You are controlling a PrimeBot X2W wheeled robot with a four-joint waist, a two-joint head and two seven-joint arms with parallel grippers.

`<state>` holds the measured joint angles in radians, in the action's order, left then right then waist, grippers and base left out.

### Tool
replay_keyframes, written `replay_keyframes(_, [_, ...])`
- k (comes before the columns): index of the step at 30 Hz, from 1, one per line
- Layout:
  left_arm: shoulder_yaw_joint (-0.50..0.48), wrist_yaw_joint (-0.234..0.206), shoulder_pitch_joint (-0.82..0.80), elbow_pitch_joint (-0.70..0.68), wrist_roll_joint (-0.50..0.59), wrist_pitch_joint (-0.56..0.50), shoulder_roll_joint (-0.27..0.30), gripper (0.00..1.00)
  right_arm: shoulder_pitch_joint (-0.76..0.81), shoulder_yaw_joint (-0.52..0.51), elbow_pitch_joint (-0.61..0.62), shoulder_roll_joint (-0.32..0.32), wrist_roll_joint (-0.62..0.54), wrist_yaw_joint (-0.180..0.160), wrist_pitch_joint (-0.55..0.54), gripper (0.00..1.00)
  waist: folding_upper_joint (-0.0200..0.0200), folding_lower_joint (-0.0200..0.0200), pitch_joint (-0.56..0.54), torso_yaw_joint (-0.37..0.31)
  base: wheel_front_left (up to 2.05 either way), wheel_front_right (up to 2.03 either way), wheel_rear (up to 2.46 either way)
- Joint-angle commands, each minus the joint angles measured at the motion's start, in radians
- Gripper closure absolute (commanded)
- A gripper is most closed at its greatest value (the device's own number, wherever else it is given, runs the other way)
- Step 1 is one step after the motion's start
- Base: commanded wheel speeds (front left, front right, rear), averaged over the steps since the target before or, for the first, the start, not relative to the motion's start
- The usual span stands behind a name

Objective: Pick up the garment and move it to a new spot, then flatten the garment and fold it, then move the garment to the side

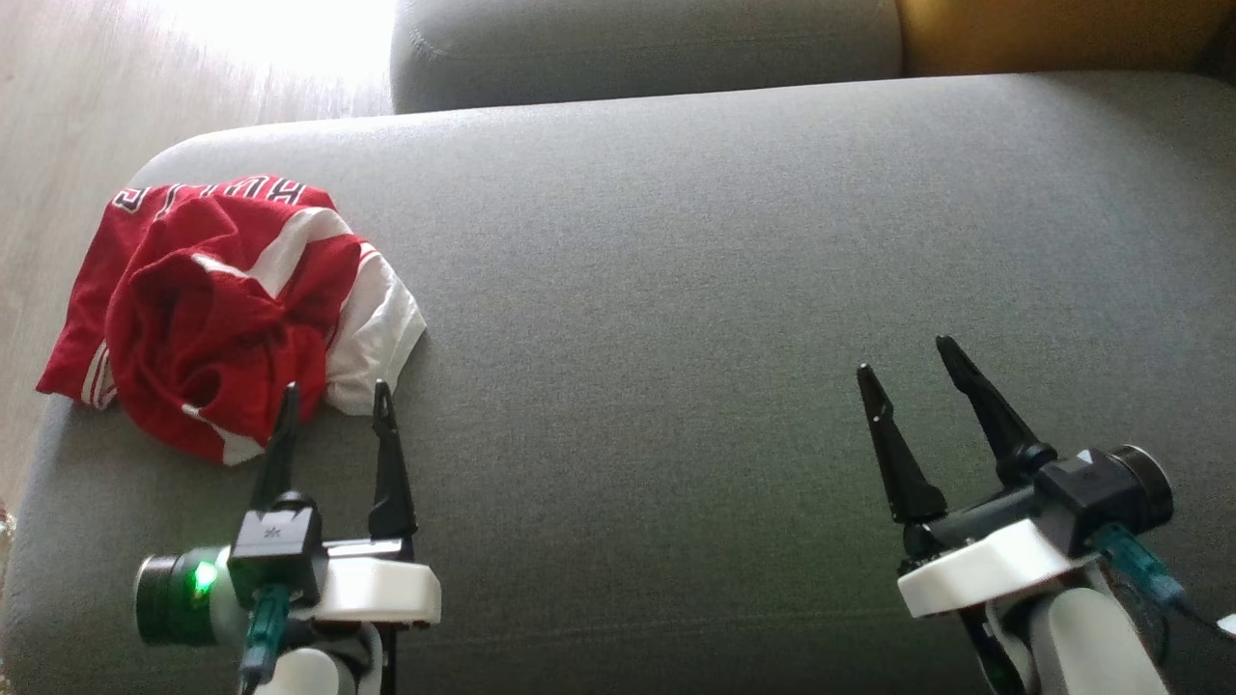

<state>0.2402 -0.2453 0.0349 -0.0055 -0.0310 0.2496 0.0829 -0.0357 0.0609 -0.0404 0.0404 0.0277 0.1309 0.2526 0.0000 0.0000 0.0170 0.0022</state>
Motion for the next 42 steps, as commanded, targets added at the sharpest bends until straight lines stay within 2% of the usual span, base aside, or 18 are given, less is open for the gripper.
replay_keyframes(1, [-0.044,0.003,-0.042,-0.033,-0.007,0.012,-0.001,0.00,-0.046,0.014,0.026,0.010,0.009,0.000,0.009,0.00,0.0000,0.0000,0.000,-0.002,0.00,0.00,0.00])
replay_keyframes(11, [-0.055,0.022,-0.038,-0.025,-0.005,0.012,-0.014,0.00,-0.045,-0.001,0.012,0.010,0.018,0.000,0.009,0.00,0.0000,0.0000,-0.001,0.020,0.00,0.00,0.00])
replay_keyframes(24, [-0.072,0.021,-0.012,-0.031,0.004,0.012,-0.023,0.00,-0.019,0.005,0.006,0.010,0.013,0.000,0.009,0.00,0.0000,0.0000,-0.016,0.154,0.00,0.00,0.00])
replay_keyframes(30, [-0.075,0.017,-0.005,-0.030,0.008,0.012,-0.025,0.00,-0.014,0.012,0.003,0.010,0.013,0.000,0.009,0.00,0.0000,0.0000,-0.019,0.196,0.00,0.00,0.00])
replay_keyframes(35, [-0.081,0.017,-0.035,-0.025,0.006,0.012,-0.026,0.00,-0.019,0.021,0.005,0.010,0.009,0.000,0.009,0.00,0.0000,0.0000,0.000,0.199,0.00,0.00,0.00])
replay_keyframes(42, [-0.131,0.024,-0.159,-0.014,-0.018,0.012,-0.028,0.00,-0.045,0.019,0.019,0.010,-0.021,0.000,0.009,0.00,0.0000,0.0000,0.078,0.171,0.00,0.00,0.00])
